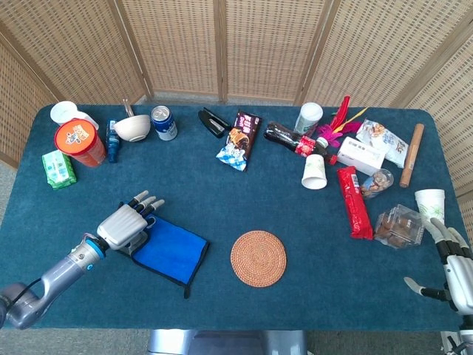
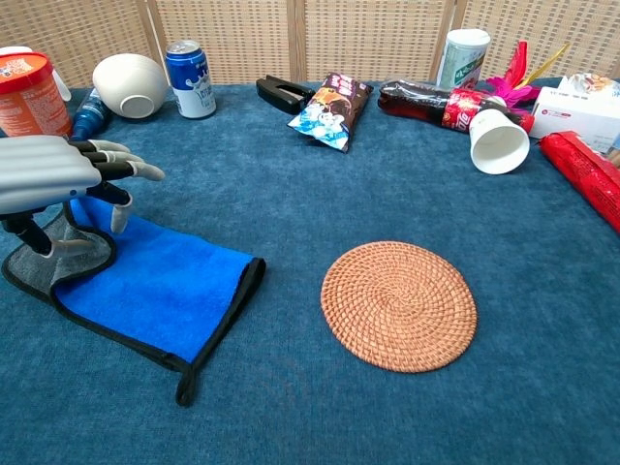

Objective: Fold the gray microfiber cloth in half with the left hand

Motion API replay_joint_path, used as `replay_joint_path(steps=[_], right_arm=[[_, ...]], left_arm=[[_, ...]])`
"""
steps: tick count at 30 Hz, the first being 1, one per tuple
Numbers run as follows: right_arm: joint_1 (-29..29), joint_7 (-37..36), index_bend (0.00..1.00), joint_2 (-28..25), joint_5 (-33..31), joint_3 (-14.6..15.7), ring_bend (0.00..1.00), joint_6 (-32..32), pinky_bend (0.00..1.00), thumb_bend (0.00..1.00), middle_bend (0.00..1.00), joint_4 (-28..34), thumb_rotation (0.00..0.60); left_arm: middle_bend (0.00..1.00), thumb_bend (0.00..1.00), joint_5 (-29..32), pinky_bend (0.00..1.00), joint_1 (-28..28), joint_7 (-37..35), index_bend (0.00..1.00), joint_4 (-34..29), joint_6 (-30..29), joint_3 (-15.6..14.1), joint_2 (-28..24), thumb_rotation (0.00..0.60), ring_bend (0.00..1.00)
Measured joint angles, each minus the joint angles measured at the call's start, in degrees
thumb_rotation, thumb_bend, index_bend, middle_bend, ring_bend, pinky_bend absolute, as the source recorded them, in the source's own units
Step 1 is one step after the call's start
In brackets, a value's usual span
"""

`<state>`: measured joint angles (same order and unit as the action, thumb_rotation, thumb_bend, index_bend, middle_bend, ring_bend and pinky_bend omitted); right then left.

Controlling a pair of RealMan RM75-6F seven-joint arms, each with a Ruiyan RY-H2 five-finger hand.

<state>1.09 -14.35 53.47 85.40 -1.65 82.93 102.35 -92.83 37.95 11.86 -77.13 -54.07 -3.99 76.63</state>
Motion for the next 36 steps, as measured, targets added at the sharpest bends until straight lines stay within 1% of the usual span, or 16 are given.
replay_joint_path(steps=[5, 8, 11, 24, 36], right_arm=[[0.0, 0.0, 0.0, 0.0, 0.1, 0.0, 0.0, 0.0, 0.0, 0.0, 0.0, 0.0, 0.6], [0.0, -0.1, 0.0, 0.0, 0.1, 0.0, 0.0, 0.1, 0.0, 0.0, 0.0, 0.0, 0.6], [0.0, -0.1, 0.0, -0.1, 0.1, 0.0, 0.0, 0.1, 0.0, 0.0, 0.0, 0.0, 0.6], [-0.1, -0.3, 0.0, -0.1, 0.1, 0.0, 0.0, 0.1, 0.0, 0.0, 0.0, 0.0, 0.6], [0.1, 0.7, 0.0, 0.2, 0.1, 0.1, 0.0, -0.3, 0.0, 0.0, 0.0, 0.0, 0.6]], left_arm=[[0.0, 0.53, 0.6, 0.02, 0.2, 0.7, 0.5, -0.1, 0.5, 0.2, 0.3, 0.6, 0.0], [0.0, 0.54, 0.9, 0.02, 0.3, 1.0, 0.51, -0.2, 0.8, 0.3, 0.3, 0.6, 0.0], [0.0, 0.55, 1.1, 0.02, 0.4, 1.4, 0.53, -0.2, 1.1, 0.4, 0.4, 0.6, 0.0], [0.0, 0.55, 1.7, 0.03, 0.3, 2.5, 0.56, -0.3, 1.4, 0.1, 0.3, 0.6, 0.0], [0.0, 0.55, 0.3, 0.03, -2.0, 0.0, 0.56, -0.9, -2.1, -1.7, -3.6, 0.6, 0.0]])
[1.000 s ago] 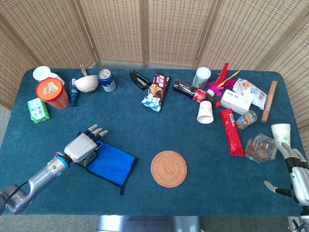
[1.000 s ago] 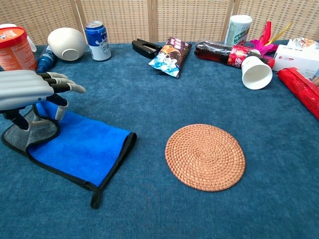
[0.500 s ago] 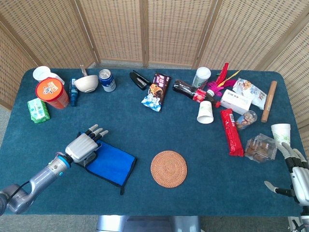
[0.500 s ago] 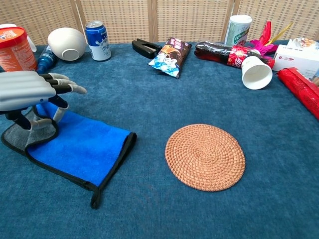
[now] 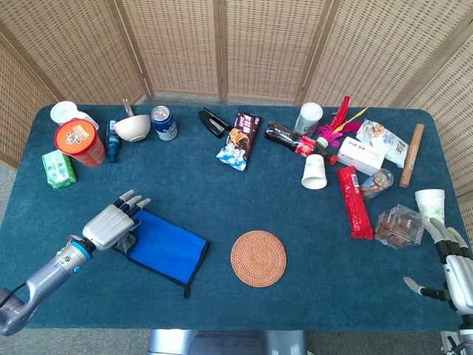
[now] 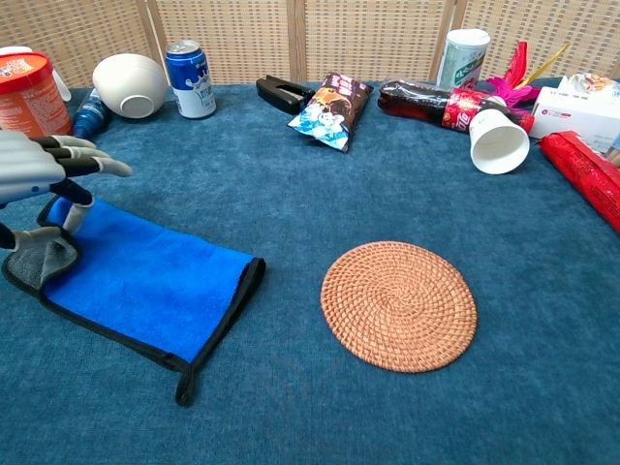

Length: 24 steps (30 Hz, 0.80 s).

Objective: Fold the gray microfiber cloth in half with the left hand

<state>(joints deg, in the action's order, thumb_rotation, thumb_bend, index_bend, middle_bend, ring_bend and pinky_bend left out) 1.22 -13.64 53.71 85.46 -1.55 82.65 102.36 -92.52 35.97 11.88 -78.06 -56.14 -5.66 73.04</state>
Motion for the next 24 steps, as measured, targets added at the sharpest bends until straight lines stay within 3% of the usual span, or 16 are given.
replay_joint_path(steps=[24], right_arm=[[0.4, 2.6, 0.0, 1.0, -0.4, 0.2, 0.0, -0.8, 0.0, 0.0, 0.0, 0.2, 0.6]], left_arm=[[0.0, 0.55, -2.5, 0.03, -2.6, -3.0, 0.56, 2.1, -2.7, -2.2, -1.6, 0.6, 0.0]])
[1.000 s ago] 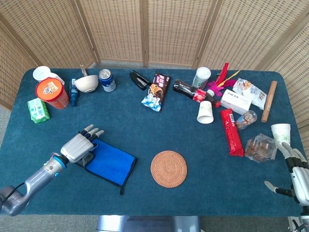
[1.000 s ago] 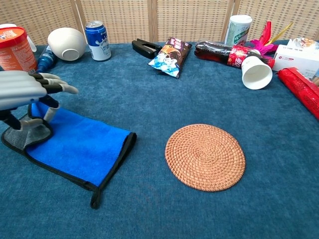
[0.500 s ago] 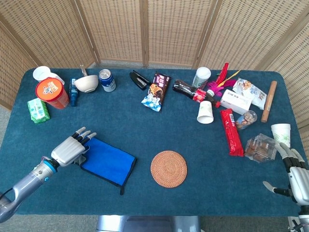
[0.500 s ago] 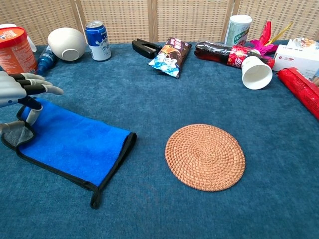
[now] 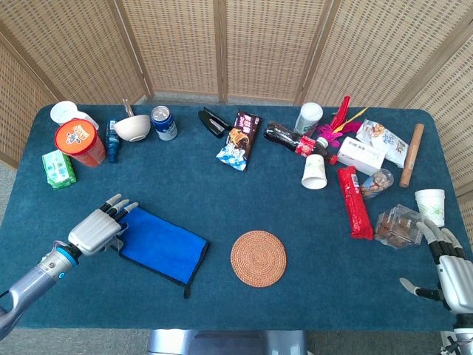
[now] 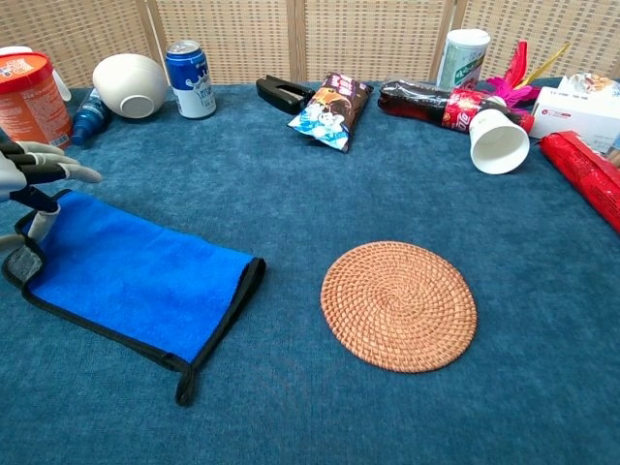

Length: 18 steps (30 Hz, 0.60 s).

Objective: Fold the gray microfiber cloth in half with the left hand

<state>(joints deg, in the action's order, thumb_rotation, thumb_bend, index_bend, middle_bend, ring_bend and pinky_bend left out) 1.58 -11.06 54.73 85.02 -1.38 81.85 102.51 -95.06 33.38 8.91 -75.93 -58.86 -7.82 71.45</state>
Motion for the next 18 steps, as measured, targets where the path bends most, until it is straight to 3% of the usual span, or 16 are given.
replay_joint_path(steps=[18], right_arm=[[0.1, 0.5, 0.0, 0.2, -0.3, -0.1, 0.0, -0.1, 0.0, 0.0, 0.0, -0.1, 0.6]], left_arm=[[0.0, 0.55, 1.3, 0.03, -1.6, -1.3, 0.56, 3.3, 0.0, 0.2, 0.8, 0.6, 0.0]])
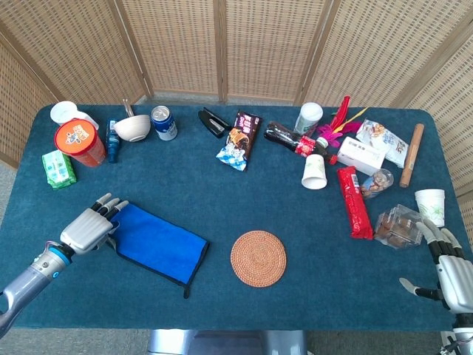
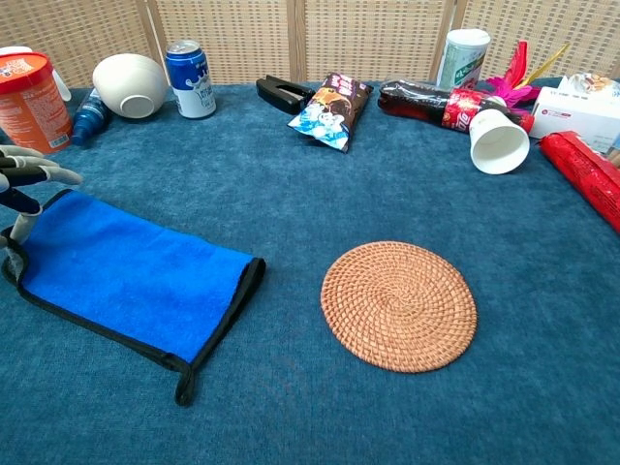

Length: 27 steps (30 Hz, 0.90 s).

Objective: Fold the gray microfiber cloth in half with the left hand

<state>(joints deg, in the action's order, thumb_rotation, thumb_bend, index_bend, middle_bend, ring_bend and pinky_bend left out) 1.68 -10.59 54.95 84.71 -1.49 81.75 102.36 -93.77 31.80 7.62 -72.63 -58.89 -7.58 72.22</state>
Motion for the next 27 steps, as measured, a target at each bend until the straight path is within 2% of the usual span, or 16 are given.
replay_joint_path(steps=[13, 18, 27], right_arm=[[-0.2, 0.2, 0.0, 0.1, 0.0, -0.1, 0.0, 0.5, 0.0, 0.0, 0.0, 0.0, 0.6], [-0.2, 0.3, 0.0, 0.1, 0.1, -0.1, 0.0, 0.5, 0.0, 0.0, 0.0, 0.1, 0.6], [-0.2, 0.6, 0.0, 0.1, 0.3, 0.0, 0.0, 0.5, 0.0, 0.0, 0.0, 0.2, 0.6]], left_arm=[[0.0, 0.55, 0.0, 0.03, -0.5, -0.3, 0.49, -0.3, 0.0, 0.0, -0.6, 0.6, 0.0], [0.0, 0.55, 0.5, 0.02, -0.7, 0.1, 0.39, -0.8, 0.6, 0.0, -1.2, 0.6, 0.0], [0.0, 0.55, 1.5, 0.02, -1.1, 0.7, 0.29, -1.4, 1.2, 0.2, -2.0, 0.6, 0.0]])
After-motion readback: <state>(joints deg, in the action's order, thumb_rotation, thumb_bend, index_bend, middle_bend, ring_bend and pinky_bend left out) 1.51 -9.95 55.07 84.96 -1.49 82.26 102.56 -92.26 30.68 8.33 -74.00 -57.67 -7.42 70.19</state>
